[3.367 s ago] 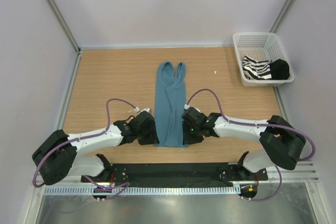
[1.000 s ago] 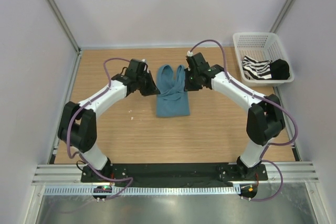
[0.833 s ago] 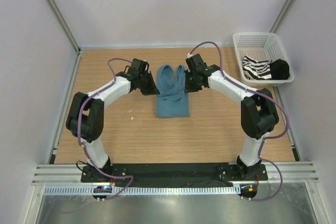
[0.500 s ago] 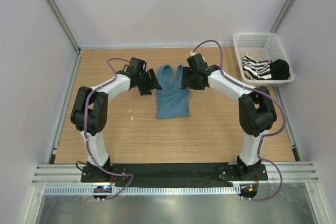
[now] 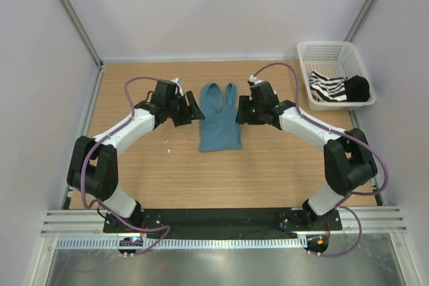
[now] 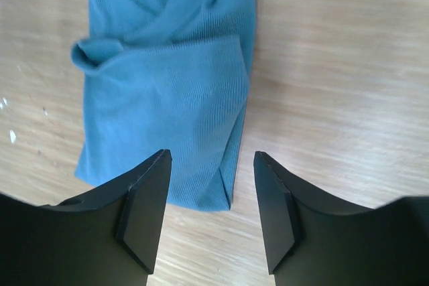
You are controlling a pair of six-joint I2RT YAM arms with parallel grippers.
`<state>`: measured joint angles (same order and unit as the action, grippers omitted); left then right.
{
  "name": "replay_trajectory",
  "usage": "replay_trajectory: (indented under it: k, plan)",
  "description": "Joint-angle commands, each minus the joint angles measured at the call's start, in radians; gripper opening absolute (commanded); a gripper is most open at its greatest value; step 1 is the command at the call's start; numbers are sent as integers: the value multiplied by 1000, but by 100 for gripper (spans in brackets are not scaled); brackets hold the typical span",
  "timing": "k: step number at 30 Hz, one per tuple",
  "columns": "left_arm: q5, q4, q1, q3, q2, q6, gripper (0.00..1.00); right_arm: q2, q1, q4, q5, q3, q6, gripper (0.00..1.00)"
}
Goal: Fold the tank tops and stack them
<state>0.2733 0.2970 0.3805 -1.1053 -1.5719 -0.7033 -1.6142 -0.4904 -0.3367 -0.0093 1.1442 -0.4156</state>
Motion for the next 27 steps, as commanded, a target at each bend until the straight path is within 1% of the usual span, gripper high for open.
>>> replay_trajectory:
  k: [1, 4, 5, 7, 8, 10, 12, 17, 20, 24, 27]
  plan:
    - [35, -16, 18, 7, -22, 50, 64, 34, 3, 115, -122, -78, 11, 57]
    - [34, 4, 31, -59, -75, 73, 64, 48, 3, 168, -164, -144, -2, 53]
    - [21, 20, 40, -106, -94, 80, 65, 53, 1, 182, -185, -161, -3, 52]
    - [11, 36, 49, -154, -157, 102, 69, 57, 1, 221, -211, -204, 0, 51]
    - [9, 45, 60, -201, -183, 108, 70, 59, 1, 232, -239, -215, 1, 52]
    - [13, 54, 70, -246, -241, 120, 70, 53, 3, 261, -267, -239, 8, 51]
    - [20, 56, 78, -309, -276, 128, 69, 47, 3, 280, -306, -254, 11, 51]
    - [52, 117, 106, -473, -404, 154, 66, 7, 1, 309, -343, -265, 5, 51]
    - [72, 137, 129, -530, -474, 157, 65, -12, 1, 332, -359, -281, -5, 52]
    - [90, 146, 156, -567, -516, 159, 64, -30, 1, 334, -357, -296, -9, 52]
    - [92, 171, 179, -590, -545, 171, 60, -32, 3, 361, -354, -314, -12, 53]
